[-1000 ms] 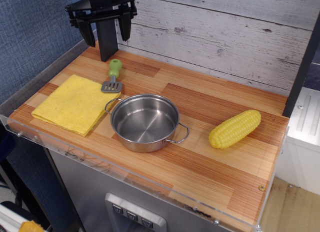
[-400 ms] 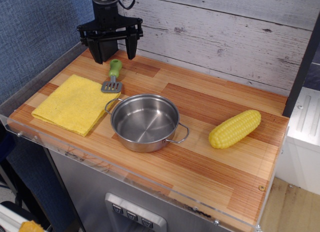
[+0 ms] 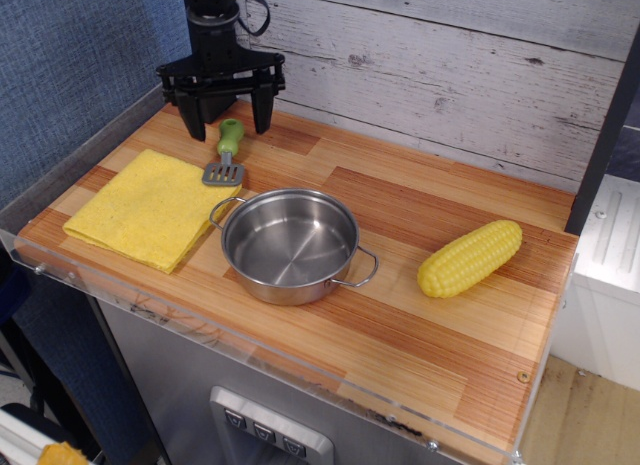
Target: Move the spatula from left side to right side
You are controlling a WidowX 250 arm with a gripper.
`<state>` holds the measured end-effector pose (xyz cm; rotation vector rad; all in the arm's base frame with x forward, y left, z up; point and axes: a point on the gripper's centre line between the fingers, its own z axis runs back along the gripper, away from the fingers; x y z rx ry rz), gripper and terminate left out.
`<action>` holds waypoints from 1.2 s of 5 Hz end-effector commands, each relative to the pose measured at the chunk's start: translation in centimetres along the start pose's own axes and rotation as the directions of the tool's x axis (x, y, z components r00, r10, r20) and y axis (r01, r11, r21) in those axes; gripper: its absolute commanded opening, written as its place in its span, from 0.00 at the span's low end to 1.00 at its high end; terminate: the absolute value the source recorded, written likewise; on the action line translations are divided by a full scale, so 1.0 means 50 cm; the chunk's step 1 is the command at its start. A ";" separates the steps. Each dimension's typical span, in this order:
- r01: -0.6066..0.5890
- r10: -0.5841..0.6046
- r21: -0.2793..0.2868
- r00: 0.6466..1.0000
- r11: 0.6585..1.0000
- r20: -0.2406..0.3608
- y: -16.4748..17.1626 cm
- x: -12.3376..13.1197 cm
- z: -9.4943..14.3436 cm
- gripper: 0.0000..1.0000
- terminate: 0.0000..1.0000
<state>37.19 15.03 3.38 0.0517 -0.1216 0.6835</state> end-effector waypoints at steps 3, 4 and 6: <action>0.022 -0.022 -0.021 1.000 1.000 0.013 0.002 0.014 -0.028 0.00 0.00; 0.029 -0.029 -0.029 0.999 0.999 0.014 0.004 0.011 -0.023 0.00 0.00; 0.058 -0.056 -0.094 0.998 0.994 0.030 -0.013 0.013 0.052 0.00 0.00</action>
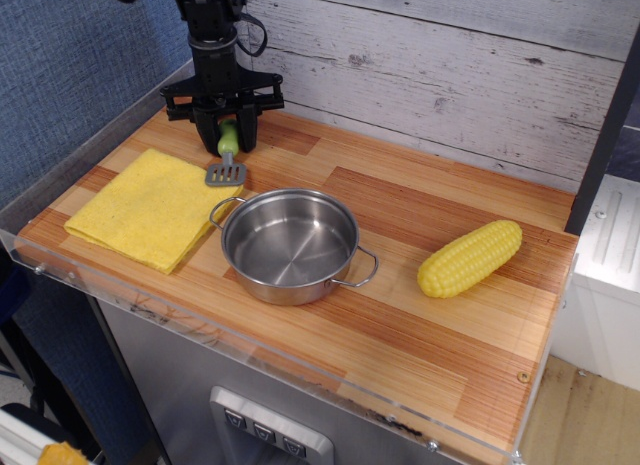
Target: Move the spatula from left side to right side
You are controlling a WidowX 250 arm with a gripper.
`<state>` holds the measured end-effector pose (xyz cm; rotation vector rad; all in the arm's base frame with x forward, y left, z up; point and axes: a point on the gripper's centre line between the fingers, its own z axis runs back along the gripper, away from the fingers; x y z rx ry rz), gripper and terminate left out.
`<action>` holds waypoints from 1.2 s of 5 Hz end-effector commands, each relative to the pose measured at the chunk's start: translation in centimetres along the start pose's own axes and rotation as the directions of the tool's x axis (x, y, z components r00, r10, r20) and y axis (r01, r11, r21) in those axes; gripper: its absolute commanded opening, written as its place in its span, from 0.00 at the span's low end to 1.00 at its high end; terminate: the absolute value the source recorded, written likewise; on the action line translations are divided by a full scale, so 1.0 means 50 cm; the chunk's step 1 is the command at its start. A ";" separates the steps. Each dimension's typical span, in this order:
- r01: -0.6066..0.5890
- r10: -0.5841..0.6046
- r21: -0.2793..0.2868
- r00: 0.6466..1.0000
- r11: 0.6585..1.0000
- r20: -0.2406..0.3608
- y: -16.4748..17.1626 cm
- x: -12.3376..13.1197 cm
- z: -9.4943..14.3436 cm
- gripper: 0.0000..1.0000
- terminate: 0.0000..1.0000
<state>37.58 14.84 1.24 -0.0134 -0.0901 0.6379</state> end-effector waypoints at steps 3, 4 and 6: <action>0.064 -0.052 -0.090 0.991 0.994 0.126 -0.038 0.000 0.215 0.00 0.00; 0.137 -0.124 -0.084 0.982 0.987 0.144 -0.072 -0.024 0.255 0.00 0.00; 0.277 -0.257 -0.098 0.950 0.956 0.176 -0.156 -0.090 0.309 0.00 0.00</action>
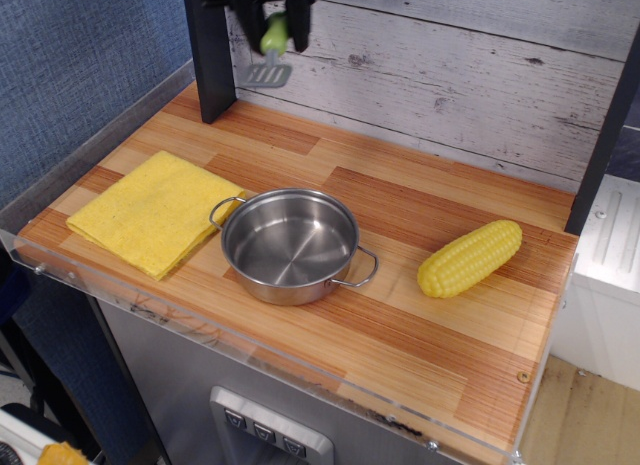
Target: Move the spatula from left side to right side
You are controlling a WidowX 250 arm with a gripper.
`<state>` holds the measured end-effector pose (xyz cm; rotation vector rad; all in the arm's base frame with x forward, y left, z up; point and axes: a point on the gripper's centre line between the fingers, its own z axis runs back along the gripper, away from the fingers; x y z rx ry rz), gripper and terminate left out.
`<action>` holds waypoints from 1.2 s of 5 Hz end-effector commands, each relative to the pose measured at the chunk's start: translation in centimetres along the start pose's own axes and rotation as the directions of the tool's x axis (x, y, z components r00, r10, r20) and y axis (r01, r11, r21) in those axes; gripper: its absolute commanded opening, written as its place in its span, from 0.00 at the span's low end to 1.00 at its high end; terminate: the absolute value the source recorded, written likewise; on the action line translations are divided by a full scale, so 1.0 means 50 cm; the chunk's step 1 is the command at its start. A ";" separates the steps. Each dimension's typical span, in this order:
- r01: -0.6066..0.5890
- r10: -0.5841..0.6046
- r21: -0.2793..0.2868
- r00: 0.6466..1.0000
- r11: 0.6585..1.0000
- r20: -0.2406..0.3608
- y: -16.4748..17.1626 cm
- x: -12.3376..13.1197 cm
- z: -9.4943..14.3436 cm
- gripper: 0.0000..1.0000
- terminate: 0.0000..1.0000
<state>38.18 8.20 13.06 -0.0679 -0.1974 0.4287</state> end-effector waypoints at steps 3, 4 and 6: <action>0.304 -0.300 -0.065 0.952 0.950 0.059 -0.229 -0.095 0.009 0.00 0.00; 0.332 -0.331 -0.041 0.943 0.942 0.038 -0.238 -0.112 -0.035 0.00 0.00; 0.357 -0.358 -0.032 0.934 0.933 -0.010 -0.236 -0.134 -0.123 0.00 0.00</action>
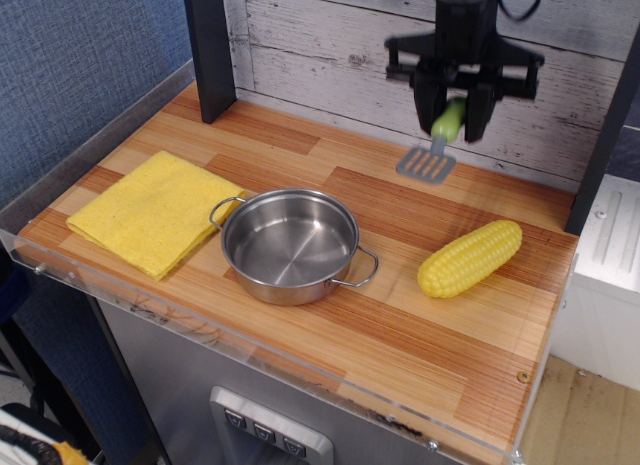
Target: Move the spatula from left side to right side
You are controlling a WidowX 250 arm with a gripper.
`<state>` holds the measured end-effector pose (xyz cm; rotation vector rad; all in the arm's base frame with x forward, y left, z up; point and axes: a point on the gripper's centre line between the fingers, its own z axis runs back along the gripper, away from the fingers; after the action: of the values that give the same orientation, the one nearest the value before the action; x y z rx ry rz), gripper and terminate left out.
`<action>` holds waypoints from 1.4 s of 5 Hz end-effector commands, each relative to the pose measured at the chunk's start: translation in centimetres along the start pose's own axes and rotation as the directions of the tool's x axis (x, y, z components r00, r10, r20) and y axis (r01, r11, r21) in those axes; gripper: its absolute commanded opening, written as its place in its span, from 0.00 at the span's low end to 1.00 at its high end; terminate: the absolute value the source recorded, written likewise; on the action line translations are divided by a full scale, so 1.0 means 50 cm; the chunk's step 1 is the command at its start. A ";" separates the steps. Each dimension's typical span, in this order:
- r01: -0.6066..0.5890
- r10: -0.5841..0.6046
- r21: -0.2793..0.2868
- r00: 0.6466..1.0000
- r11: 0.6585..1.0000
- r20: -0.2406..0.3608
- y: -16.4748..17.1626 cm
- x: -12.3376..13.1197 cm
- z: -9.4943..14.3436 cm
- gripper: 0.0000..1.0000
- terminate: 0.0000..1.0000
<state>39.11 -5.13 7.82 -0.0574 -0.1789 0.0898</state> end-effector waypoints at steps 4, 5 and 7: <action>0.077 -0.077 0.003 0.993 0.997 -0.086 0.000 -0.058 -0.100 1.00 0.00; 0.067 -0.065 0.018 0.995 0.998 -0.073 -0.001 -0.057 -0.094 1.00 0.00; 0.050 -0.050 -0.007 0.999 0.999 -0.019 0.006 -0.047 -0.049 1.00 0.00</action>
<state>37.72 -5.85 2.53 -0.0524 -0.0901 0.0330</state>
